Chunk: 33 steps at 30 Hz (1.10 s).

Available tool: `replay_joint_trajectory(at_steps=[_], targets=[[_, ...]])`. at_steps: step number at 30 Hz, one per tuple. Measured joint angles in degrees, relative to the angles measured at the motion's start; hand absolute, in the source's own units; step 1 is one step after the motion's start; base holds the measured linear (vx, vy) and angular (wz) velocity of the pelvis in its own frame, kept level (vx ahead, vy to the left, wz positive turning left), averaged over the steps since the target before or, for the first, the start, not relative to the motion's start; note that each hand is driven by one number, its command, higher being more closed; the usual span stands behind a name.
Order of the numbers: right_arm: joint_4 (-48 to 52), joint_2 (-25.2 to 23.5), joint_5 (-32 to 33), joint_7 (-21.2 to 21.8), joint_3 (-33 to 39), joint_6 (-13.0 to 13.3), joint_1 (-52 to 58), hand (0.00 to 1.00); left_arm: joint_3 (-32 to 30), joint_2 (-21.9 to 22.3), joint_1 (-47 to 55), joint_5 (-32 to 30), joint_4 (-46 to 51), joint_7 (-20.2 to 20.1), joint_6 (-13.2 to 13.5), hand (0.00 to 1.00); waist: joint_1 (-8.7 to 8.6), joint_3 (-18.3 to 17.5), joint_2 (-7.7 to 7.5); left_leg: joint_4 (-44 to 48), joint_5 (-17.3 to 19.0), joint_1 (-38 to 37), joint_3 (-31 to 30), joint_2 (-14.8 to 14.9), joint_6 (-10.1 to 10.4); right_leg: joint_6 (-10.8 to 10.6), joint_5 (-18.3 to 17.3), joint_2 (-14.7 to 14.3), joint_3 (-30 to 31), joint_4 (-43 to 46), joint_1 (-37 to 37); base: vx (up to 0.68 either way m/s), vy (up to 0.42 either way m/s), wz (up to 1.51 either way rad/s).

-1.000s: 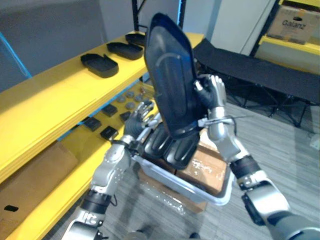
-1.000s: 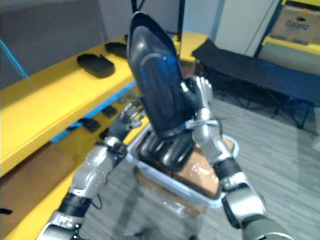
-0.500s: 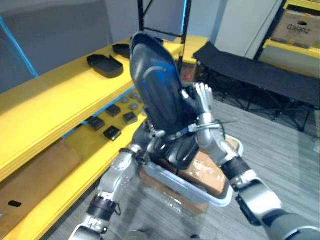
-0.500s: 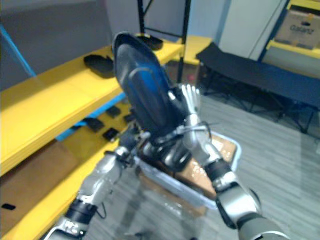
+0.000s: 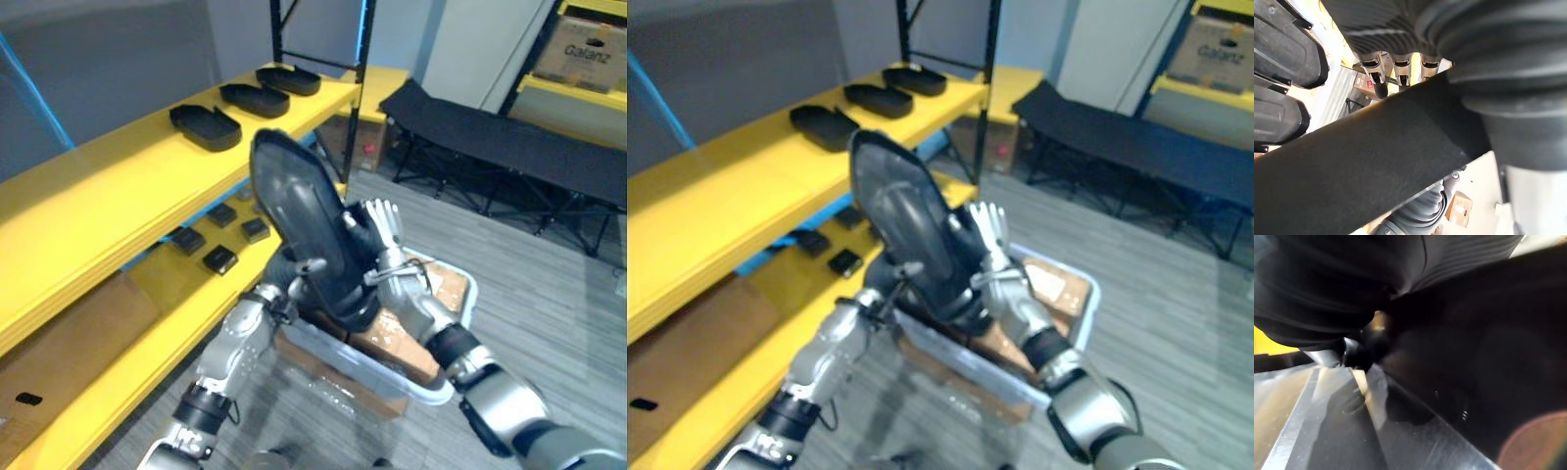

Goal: Walk over and take plastic housings, then place them on the shelf

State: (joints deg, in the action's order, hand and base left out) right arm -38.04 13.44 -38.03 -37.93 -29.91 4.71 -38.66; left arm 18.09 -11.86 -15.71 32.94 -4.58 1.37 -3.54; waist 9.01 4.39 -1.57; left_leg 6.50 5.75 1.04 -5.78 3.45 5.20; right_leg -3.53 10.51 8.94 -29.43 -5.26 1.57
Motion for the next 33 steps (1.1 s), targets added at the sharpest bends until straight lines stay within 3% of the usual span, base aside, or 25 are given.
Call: replay_joint_trajectory(at_steps=[13,17,21,26,33], targets=[[-0.05,-0.76,1.36,-7.48,-2.48,1.73,3.45,1.00,-0.28,-0.13,2.82,-11.81,-3.62,5.34,1.35,1.00,1.26,-2.16,0.71,0.03,0.00,0.04,-0.15,-0.01,0.03,0.05,-0.05,-0.03,-0.13,-0.01,0.03,0.00,-0.001,0.00],[3.25,-0.79,2.19,-8.49,-3.35,1.88,3.87,1.00,-1.89,-0.12,3.50,-16.41,-3.59,9.68,3.57,1.00,1.22,-2.19,0.67,0.02,-0.03,0.02,-0.14,0.06,0.08,0.09,-0.08,-0.08,-0.12,-0.01,0.02,0.00,0.000,0.00],[6.34,-0.98,5.30,-8.84,-3.16,3.95,4.53,1.00,-3.08,-0.14,4.07,-20.35,-1.61,12.61,6.16,1.00,1.23,-2.19,0.67,-0.05,-0.03,-0.01,-0.07,0.06,0.08,0.09,-0.08,-0.07,-0.07,0.00,0.01,0.00,0.000,0.00],[9.81,-1.48,5.75,-11.04,-2.66,6.93,5.11,1.00,-4.01,-0.09,4.76,-20.31,1.03,14.20,9.70,1.00,1.21,-2.19,0.67,-0.13,-0.02,-0.01,0.09,0.06,0.08,0.09,-0.08,-0.09,0.15,0.00,-0.17,0.00,0.000,0.00],[12.91,-1.82,7.00,-10.15,-1.24,10.37,5.81,1.00,-4.43,0.22,4.92,-20.35,2.94,16.57,13.22,1.00,1.23,-2.19,0.66,-0.26,-0.01,-0.02,0.51,0.07,0.06,0.09,-0.06,-0.10,1.04,-0.01,-0.51,0.00,-0.001,-0.02]])
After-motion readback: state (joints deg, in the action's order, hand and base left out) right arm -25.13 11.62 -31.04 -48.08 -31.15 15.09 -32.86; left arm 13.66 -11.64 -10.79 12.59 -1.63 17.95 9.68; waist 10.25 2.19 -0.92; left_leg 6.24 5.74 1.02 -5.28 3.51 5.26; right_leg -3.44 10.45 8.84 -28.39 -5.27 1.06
